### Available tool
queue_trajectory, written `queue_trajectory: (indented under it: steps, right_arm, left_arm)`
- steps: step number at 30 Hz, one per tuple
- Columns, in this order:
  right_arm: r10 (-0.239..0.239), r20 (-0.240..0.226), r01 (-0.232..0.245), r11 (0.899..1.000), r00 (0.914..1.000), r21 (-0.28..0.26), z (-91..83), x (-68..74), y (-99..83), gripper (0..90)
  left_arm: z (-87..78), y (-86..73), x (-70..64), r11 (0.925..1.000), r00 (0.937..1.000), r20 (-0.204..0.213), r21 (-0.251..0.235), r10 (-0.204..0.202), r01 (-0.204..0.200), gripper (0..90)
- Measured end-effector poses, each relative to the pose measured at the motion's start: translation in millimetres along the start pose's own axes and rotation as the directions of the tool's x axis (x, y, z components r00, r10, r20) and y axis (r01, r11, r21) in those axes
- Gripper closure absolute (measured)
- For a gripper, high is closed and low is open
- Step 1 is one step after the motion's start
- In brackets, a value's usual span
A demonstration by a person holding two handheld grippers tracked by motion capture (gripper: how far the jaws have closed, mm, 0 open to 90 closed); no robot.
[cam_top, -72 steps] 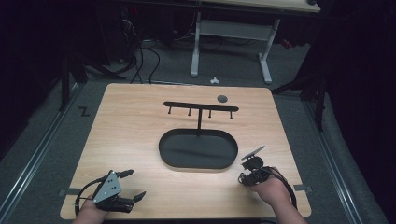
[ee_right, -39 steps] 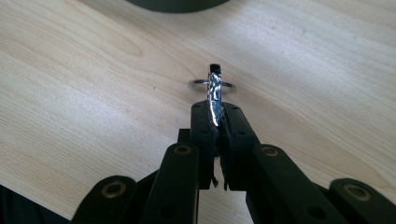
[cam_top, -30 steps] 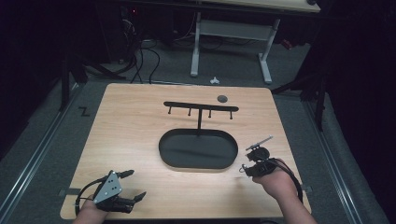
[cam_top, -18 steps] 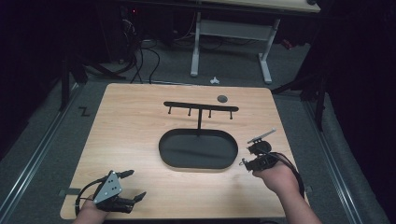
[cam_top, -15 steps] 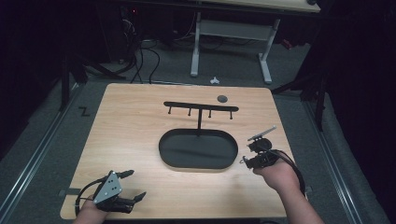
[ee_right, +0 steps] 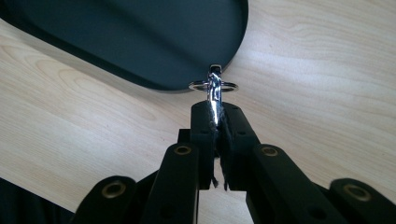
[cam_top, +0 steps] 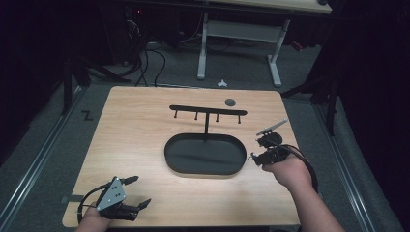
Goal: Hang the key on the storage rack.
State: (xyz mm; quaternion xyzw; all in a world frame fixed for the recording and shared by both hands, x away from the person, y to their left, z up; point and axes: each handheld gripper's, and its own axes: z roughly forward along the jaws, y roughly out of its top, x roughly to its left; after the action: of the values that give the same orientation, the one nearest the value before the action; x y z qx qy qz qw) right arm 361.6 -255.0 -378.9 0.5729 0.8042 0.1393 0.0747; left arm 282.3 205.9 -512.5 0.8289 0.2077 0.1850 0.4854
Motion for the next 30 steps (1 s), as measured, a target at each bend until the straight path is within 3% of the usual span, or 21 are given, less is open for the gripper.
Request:
queue_trajectory:
  steps: [5,16,30]
  right_arm:
    - [0.003,0.005,-0.002,1.000,1.0000,-0.015,-10.0,0.9,6.8,84.8]
    - [-0.006,0.006,0.006,1.000,1.0000,-0.011,-16.3,1.5,12.2,84.9]
    - [-0.011,0.008,0.011,1.000,0.9999,-0.027,-28.0,9.6,33.0,84.8]
  left_arm:
    - [-0.1,0.1,0.0,1.0000,1.0000,0.001,0.004,0.001,-0.001,15.3]
    - [0.9,0.1,-0.6,1.0000,1.0000,0.003,0.006,0.003,-0.003,15.3]
    - [0.2,0.1,-0.1,1.0000,1.0000,0.004,0.004,0.002,-0.002,15.3]
